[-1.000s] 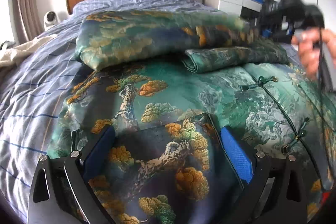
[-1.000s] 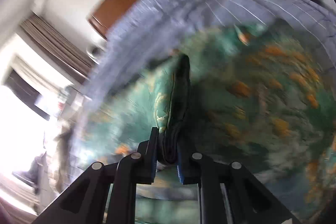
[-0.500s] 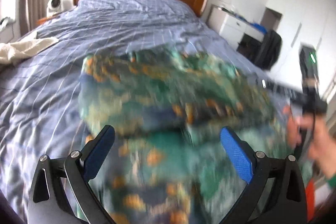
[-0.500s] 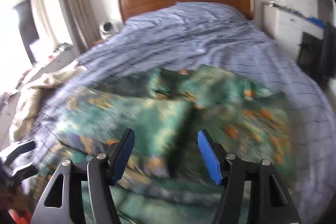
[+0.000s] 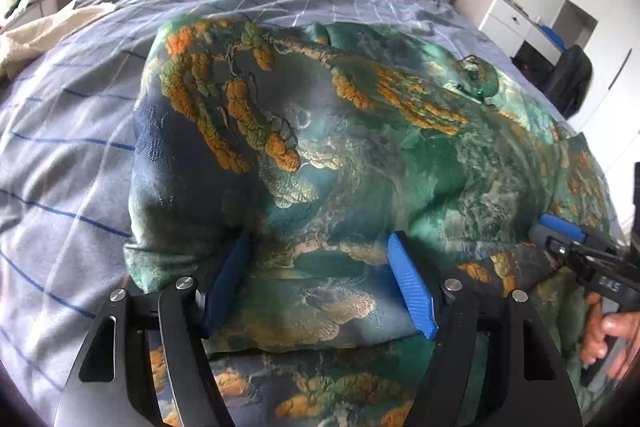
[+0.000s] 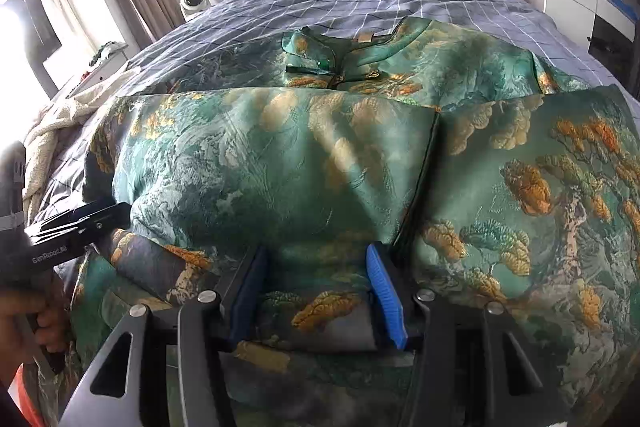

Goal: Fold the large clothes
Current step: 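Grasp the jacket side with the left tool and fold it toward the center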

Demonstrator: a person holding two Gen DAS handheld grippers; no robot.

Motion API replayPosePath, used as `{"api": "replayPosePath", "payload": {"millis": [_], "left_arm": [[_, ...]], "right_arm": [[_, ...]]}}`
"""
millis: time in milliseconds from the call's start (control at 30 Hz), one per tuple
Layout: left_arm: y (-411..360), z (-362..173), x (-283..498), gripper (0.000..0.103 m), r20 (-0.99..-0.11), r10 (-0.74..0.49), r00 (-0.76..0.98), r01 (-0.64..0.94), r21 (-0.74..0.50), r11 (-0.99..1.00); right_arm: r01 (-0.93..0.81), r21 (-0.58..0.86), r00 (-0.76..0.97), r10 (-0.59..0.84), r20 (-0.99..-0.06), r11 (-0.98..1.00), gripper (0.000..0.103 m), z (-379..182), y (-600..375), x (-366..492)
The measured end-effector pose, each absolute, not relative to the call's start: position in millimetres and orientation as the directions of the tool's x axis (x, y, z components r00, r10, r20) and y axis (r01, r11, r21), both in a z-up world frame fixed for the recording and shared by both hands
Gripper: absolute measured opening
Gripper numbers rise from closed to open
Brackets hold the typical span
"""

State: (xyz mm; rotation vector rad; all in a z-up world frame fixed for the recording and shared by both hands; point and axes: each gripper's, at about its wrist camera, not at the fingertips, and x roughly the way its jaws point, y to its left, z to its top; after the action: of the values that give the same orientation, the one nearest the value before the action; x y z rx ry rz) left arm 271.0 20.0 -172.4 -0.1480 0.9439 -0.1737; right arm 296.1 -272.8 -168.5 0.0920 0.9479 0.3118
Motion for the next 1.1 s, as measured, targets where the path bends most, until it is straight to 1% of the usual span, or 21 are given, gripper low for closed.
{"api": "replayPosePath", "payload": {"millis": [33,100,133,167,267,333,400,467,567,633,733,800,967,1033,1100], "left_arm": [[19.9,-164.5,268.6,0.073,-0.794,-0.204,0.573,0.082,-0.193,0.978],[23.2,-144.1,266.3,0.077,-0.781,-0.214,0.586,0.074,-0.212,0.974],[25.4,-132.1,271.2,0.083,-0.766,-0.225,0.602,0.070,-0.230,0.971],[28.6,-124.3,278.5,0.086,-0.754,-0.229,0.616,0.062,-0.243,0.968],[32.5,-112.7,313.8,0.087,-0.735,-0.226,0.640,0.024,-0.275,0.961],[30.9,-122.3,341.5,0.087,-0.752,-0.186,0.633,0.001,-0.240,0.971],[29.1,-143.6,368.2,0.088,-0.781,-0.145,0.608,-0.020,-0.197,0.980],[29.8,-173.8,383.2,0.095,-0.818,-0.137,0.559,-0.022,-0.179,0.984],[29.6,-192.3,381.0,0.098,-0.811,-0.130,0.570,-0.014,-0.168,0.986],[27.8,-195.6,380.9,0.099,-0.809,-0.123,0.575,-0.007,-0.155,0.988],[33.5,-198.1,381.0,0.099,-0.800,-0.151,0.581,0.005,-0.182,0.983],[32.9,-199.0,380.9,0.100,-0.797,-0.147,0.585,0.008,-0.176,0.984],[25.8,-187.2,376.0,0.100,-0.790,-0.097,0.605,-0.003,-0.124,0.992],[21.0,-179.9,363.6,0.100,-0.790,-0.062,0.610,-0.007,-0.084,0.996],[17.9,-171.0,344.5,0.100,-0.790,-0.059,0.610,0.019,-0.060,0.998]], "right_arm": [[-0.225,0.214,0.545,0.305,-0.781,0.950,0.053,-168.4,-274.6,292.5],[-0.226,0.222,0.554,0.312,-0.772,0.949,0.053,-168.6,-279.3,289.7],[-0.228,0.221,0.562,0.313,-0.766,0.948,0.053,-168.7,-279.2,289.0],[-0.229,0.219,0.569,0.313,-0.760,0.948,0.053,-168.5,-278.3,287.9],[-0.231,0.225,0.576,0.319,-0.752,0.947,0.053,-168.6,-283.8,282.5],[-0.230,0.234,0.576,0.326,-0.750,0.945,0.053,-170.1,-282.5,283.8],[-0.230,0.243,0.577,0.333,-0.746,0.942,0.053,-170.0,-282.9,282.5],[-0.230,0.249,0.581,0.338,-0.740,0.941,0.053,-170.3,-283.8,281.4],[-0.233,0.254,0.587,0.344,-0.732,0.939,0.053,-169.6,-282.5,279.5],[-0.233,0.256,0.591,0.346,-0.729,0.938,0.053,-169.5,-281.2,278.7],[-0.236,0.269,0.595,0.357,-0.720,0.934,0.053,-170.4,-282.3,277.9],[-0.236,0.273,0.597,0.361,-0.717,0.933,0.053,-170.7,-282.2,277.0],[-0.235,0.266,0.602,0.355,-0.716,0.935,0.053,-171.0,-281.4,276.1],[-0.234,0.277,0.600,0.362,-0.713,0.932,0.053,-171.1,-283.4,277.7],[-0.232,0.280,0.598,0.364,-0.714,0.932,0.053,-171.3,-283.7,277.9]]}}
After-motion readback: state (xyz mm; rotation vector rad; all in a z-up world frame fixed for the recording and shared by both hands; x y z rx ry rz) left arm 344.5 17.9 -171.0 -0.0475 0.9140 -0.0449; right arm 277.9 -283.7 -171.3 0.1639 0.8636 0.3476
